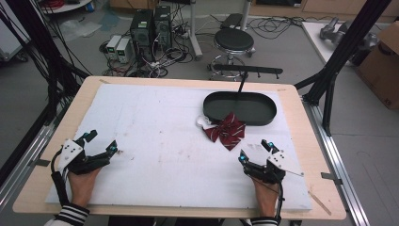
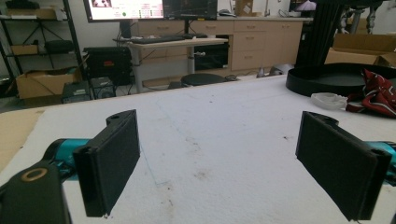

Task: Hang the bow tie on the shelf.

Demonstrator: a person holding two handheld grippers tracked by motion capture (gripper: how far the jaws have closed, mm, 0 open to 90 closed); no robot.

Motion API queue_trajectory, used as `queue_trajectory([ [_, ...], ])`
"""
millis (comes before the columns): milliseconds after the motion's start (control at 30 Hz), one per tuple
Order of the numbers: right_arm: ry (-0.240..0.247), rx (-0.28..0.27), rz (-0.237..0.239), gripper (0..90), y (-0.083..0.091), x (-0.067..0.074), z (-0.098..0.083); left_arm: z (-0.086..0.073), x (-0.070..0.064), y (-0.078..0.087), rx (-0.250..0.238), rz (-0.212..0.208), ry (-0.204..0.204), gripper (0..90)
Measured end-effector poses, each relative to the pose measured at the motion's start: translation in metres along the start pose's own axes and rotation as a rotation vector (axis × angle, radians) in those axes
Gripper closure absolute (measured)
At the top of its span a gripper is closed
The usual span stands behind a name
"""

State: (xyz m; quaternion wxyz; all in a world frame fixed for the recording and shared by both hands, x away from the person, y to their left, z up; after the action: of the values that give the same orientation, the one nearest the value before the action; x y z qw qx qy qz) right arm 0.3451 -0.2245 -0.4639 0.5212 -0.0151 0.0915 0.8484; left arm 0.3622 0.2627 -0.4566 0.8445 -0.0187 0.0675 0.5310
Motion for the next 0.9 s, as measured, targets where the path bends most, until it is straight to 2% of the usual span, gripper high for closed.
queue_trajectory([
  [33,0.015,-0.005,-0.003,10.4,0.000,0.000,0.000,0.000,0.000,0.000,-0.001,0.000,0.000,14.1],
  [233,0.019,0.014,-0.014,10.4,-0.001,0.001,0.000,0.000,0.000,0.000,0.000,0.001,0.001,14.1],
  [433,0.027,0.077,0.012,10.4,-0.007,0.005,0.000,0.000,0.000,0.000,0.000,0.000,0.001,14.1],
  [467,0.052,0.085,0.022,10.4,-0.009,0.008,0.008,0.000,0.000,0.000,0.000,0.000,0.002,14.1],
  [533,0.055,0.089,0.024,10.4,-0.011,0.009,0.011,0.000,0.000,0.000,0.001,0.001,0.001,14.1],
  [733,0.109,0.125,0.082,10.4,-0.031,0.022,0.043,0.000,0.000,0.000,0.001,-0.001,-0.001,14.1],
  [867,0.093,0.154,0.119,10.4,-0.044,0.027,0.054,0.000,0.000,0.000,0.000,0.000,-0.001,14.1],
  [900,0.094,0.169,0.140,10.5,-0.053,0.031,0.061,0.000,0.000,0.000,0.001,0.001,-0.001,14.1],
])
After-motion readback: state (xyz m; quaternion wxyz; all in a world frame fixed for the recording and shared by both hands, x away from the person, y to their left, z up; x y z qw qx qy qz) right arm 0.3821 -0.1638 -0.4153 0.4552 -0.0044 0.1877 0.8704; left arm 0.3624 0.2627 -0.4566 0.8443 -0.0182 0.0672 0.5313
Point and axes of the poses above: each handheld gripper's, and its own axes: y roughly backward along the jaws, z roughly out of its top, x roughly to its left, the point moved 9 cm from there along -y, roughly forward along the jaws, and after that the axes turned 8 degrees about y, right-handed, at the moved point
